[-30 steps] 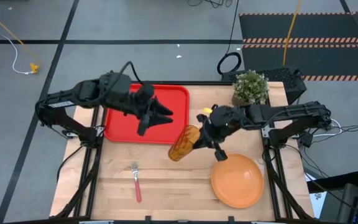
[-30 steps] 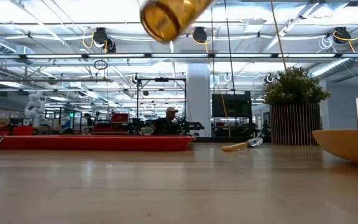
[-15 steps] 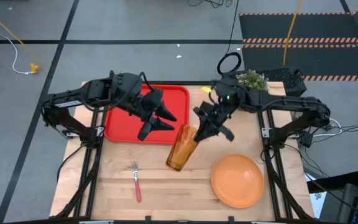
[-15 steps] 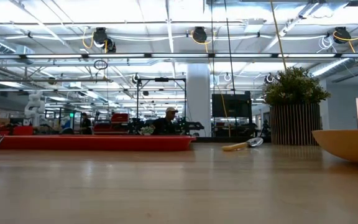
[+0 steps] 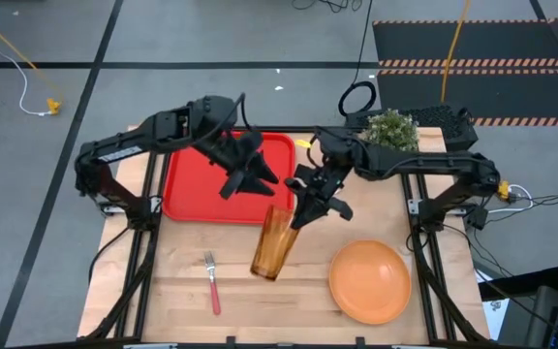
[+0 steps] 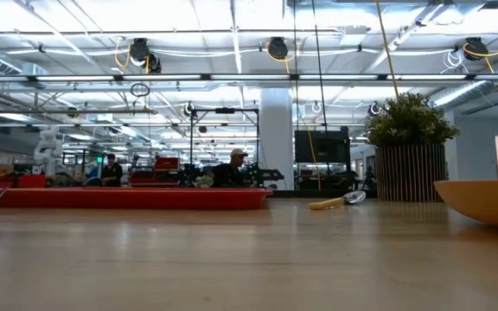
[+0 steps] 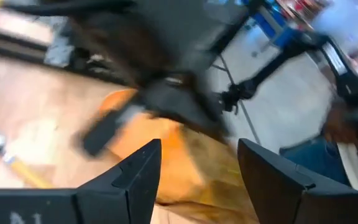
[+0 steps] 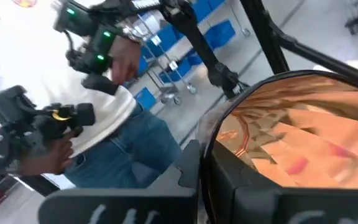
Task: Pick and place plate/cup/fork/spoon on tray
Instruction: Put the orange cup on the red tray
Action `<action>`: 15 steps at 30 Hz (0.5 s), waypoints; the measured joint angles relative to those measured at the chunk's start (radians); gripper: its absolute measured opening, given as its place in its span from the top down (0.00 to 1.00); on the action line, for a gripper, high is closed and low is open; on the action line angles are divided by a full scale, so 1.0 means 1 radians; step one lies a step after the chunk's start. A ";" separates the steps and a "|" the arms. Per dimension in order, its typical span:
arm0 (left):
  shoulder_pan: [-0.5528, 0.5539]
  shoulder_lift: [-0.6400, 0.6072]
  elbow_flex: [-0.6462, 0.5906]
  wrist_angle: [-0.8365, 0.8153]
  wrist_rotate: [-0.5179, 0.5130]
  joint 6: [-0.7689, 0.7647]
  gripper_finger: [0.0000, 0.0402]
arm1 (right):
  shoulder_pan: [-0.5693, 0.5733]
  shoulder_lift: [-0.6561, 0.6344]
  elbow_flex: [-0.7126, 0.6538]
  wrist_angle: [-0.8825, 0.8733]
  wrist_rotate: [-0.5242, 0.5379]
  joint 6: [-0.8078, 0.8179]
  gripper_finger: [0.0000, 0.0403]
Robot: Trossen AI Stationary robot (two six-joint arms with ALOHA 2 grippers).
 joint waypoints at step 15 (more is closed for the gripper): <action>0.045 -0.046 0.000 -0.109 -0.122 -0.265 0.46 | 0.005 0.020 0.000 0.013 0.368 0.045 1.00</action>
